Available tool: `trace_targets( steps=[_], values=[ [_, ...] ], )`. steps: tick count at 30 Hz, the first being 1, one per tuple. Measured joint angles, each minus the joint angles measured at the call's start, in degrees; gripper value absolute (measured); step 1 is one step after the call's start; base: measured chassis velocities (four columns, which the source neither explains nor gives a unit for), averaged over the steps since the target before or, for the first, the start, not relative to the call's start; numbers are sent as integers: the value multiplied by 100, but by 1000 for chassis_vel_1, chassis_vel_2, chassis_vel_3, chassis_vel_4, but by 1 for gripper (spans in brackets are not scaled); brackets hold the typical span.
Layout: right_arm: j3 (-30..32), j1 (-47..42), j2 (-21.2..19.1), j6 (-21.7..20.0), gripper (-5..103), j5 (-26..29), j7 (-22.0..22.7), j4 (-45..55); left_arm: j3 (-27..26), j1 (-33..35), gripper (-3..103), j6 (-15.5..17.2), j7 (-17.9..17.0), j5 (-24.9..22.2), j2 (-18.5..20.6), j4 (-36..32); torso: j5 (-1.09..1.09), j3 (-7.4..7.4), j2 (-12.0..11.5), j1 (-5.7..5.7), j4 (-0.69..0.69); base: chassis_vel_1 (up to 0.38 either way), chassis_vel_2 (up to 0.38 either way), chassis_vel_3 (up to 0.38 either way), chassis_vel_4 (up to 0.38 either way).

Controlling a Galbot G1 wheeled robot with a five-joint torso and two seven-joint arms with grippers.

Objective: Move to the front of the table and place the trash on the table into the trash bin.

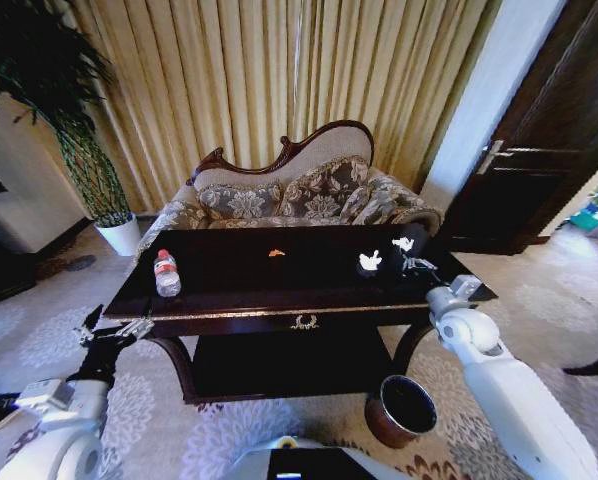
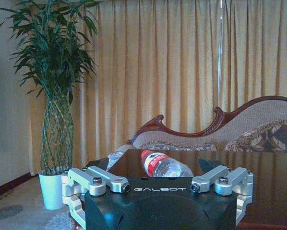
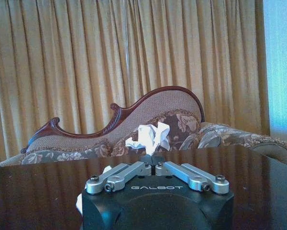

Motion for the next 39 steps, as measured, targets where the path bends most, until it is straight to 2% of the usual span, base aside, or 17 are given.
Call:
trace_targets(
  steps=[28, 39],
  values=[
    [21, -58, 21, -28, 0, -30, 8, -33, -7, 2, 100, -9, 21, -2, -13, 12, 0, 0, 0, 0, 0, 116, -117, -113, 114],
    [-21, -174, 183, -14, 0, -223, -11, -234, 3, 9, 100, -25, 24, 2, -31, -15, 0, -1, 0, 0, 0, 127, -131, -123, 137]
  ],
)
